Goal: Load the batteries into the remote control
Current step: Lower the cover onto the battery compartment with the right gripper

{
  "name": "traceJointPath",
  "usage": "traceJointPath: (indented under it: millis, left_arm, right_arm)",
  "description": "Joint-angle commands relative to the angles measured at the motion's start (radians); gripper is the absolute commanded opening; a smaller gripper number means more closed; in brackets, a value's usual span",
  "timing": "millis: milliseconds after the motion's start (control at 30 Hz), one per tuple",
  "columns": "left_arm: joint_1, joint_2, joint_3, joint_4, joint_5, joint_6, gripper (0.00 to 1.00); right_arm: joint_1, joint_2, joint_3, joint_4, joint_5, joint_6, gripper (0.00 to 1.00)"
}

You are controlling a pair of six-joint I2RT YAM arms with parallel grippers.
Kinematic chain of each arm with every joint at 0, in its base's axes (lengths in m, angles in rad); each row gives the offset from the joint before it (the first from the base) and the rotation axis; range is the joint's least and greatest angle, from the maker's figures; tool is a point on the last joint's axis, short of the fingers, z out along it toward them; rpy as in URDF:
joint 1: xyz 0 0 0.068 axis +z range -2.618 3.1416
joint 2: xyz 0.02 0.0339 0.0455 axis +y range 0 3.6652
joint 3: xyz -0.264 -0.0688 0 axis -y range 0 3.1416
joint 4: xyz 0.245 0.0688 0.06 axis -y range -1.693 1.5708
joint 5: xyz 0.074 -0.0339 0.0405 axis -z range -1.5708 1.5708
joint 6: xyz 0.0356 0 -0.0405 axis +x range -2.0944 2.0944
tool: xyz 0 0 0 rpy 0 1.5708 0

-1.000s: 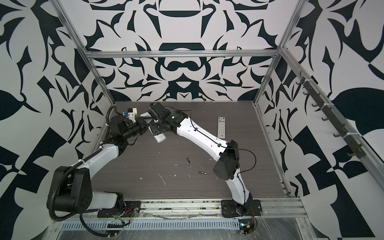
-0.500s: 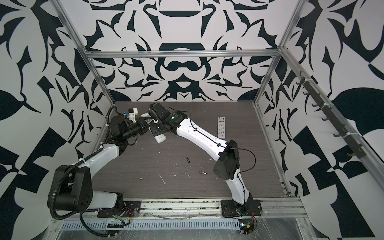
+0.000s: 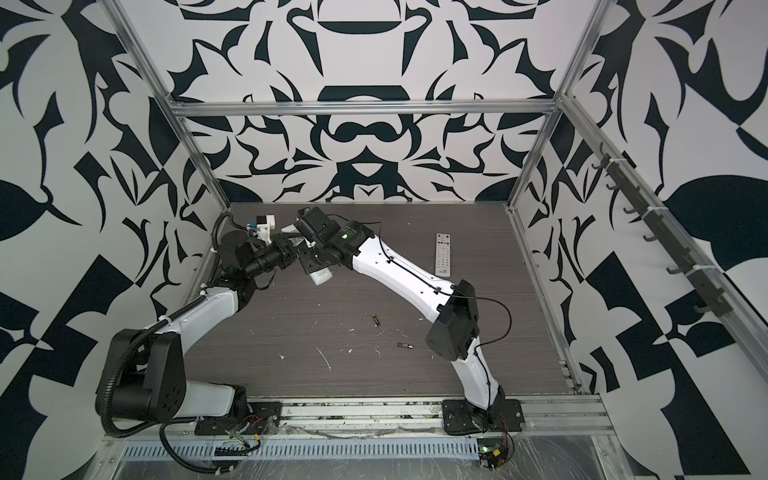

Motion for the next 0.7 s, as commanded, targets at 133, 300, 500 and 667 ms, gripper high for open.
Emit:
traceJointPath:
  millis: [133, 300, 500, 667]
  left_arm:
    - [-0.004, -0.003, -0.004, 0.092, 0.038, -0.028, 0.0]
    - [-0.004, -0.007, -0.005, 0.092, 0.05, -0.028, 0.0]
    - [-0.004, -0.013, -0.01, 0.09, 0.063, -0.027, 0.0]
    - [-0.004, -0.018, 0.0, 0.081, 0.094, -0.021, 0.0]
  right_arm:
    - [0.009, -0.052, 0.053, -0.027, 0.015, 0.007, 0.5]
    - [0.011, -0.067, 0.077, -0.044, 0.021, 0.003, 0.55]
    - [0.018, -0.075, 0.107, -0.075, 0.036, -0.005, 0.59]
    - [0.026, -0.078, 0.175, -0.131, 0.056, -0.021, 0.6]
